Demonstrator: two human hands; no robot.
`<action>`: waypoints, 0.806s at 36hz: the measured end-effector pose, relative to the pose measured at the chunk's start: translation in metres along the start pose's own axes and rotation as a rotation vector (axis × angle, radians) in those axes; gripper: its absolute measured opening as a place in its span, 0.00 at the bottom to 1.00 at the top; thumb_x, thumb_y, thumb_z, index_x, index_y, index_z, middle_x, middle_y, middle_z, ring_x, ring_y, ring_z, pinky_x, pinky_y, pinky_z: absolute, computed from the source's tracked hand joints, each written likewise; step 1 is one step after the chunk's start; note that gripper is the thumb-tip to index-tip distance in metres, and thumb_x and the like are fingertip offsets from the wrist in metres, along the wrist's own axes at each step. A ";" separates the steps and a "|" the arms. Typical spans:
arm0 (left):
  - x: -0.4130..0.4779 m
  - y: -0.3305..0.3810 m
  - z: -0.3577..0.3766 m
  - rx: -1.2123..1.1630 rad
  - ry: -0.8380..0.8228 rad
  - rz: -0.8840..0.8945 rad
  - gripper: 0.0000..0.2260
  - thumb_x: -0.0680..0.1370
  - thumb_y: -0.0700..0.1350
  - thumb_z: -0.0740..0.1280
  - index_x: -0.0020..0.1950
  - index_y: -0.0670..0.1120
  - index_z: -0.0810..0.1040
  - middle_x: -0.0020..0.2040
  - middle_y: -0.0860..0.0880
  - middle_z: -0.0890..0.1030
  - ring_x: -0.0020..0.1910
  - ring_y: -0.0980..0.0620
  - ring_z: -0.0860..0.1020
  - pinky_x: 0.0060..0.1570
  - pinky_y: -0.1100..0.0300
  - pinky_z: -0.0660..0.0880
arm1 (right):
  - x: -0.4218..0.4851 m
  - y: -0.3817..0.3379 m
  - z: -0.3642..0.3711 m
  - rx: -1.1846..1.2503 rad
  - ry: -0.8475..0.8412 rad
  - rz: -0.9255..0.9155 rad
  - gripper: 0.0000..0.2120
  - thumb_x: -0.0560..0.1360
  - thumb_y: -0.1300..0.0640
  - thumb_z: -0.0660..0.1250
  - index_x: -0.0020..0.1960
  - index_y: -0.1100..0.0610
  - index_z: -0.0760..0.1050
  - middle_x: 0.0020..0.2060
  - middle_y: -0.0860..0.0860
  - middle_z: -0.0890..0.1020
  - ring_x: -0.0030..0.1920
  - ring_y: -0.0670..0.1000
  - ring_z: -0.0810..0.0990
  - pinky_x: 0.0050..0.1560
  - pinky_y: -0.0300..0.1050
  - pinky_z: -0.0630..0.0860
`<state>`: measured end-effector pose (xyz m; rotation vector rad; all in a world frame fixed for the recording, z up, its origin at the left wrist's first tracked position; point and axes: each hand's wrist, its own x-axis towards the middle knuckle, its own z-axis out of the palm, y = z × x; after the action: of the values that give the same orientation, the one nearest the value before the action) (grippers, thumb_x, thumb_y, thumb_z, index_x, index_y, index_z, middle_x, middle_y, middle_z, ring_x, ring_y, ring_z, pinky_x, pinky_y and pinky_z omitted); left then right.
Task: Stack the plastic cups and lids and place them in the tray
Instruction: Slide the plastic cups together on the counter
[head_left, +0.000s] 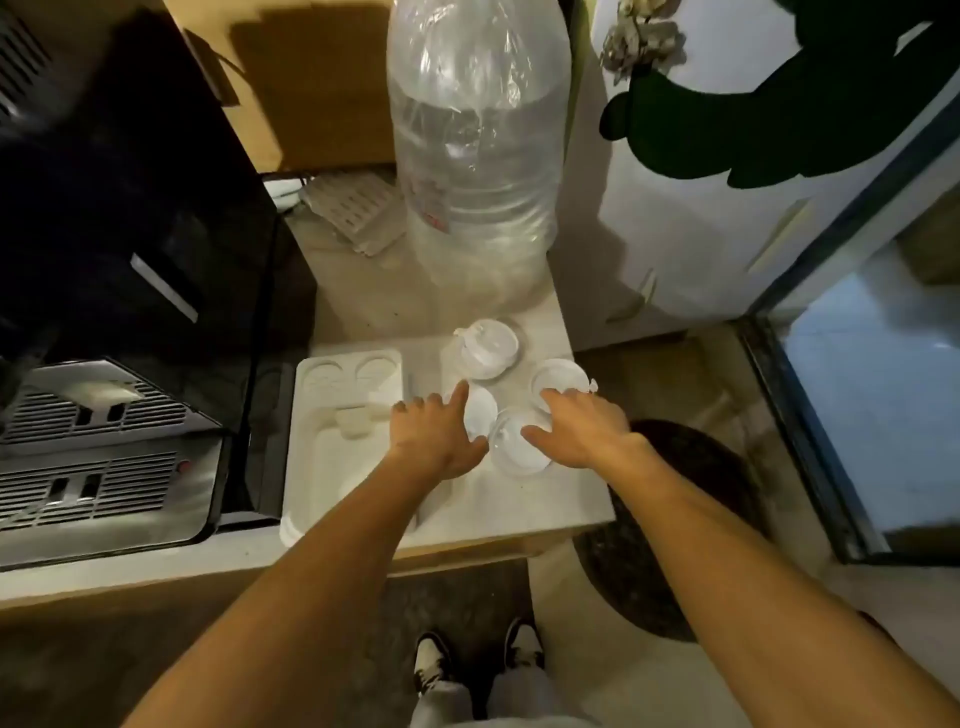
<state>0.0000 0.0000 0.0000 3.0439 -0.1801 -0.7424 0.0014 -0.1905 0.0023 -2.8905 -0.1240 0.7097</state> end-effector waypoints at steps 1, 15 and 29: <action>0.002 0.000 0.000 0.007 -0.009 0.009 0.38 0.77 0.69 0.57 0.82 0.53 0.50 0.75 0.43 0.70 0.73 0.38 0.69 0.72 0.41 0.63 | 0.000 -0.001 0.000 -0.012 -0.006 0.002 0.29 0.78 0.37 0.59 0.71 0.55 0.65 0.65 0.56 0.75 0.60 0.59 0.77 0.50 0.52 0.74; 0.031 -0.001 0.025 0.012 -0.006 0.028 0.44 0.75 0.60 0.68 0.82 0.54 0.45 0.82 0.41 0.54 0.78 0.37 0.60 0.76 0.41 0.57 | 0.008 -0.009 0.036 0.013 -0.017 0.029 0.36 0.73 0.36 0.66 0.74 0.52 0.60 0.68 0.56 0.71 0.64 0.57 0.75 0.56 0.52 0.75; 0.046 -0.006 0.037 -0.024 0.005 0.072 0.39 0.74 0.55 0.73 0.79 0.53 0.56 0.81 0.43 0.54 0.77 0.39 0.59 0.73 0.44 0.63 | 0.010 -0.015 0.058 -0.005 -0.008 0.060 0.44 0.71 0.33 0.67 0.77 0.52 0.53 0.72 0.56 0.63 0.68 0.58 0.70 0.62 0.53 0.73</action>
<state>0.0247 0.0021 -0.0542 2.9984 -0.2772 -0.7261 -0.0179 -0.1670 -0.0504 -2.9077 -0.0400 0.7318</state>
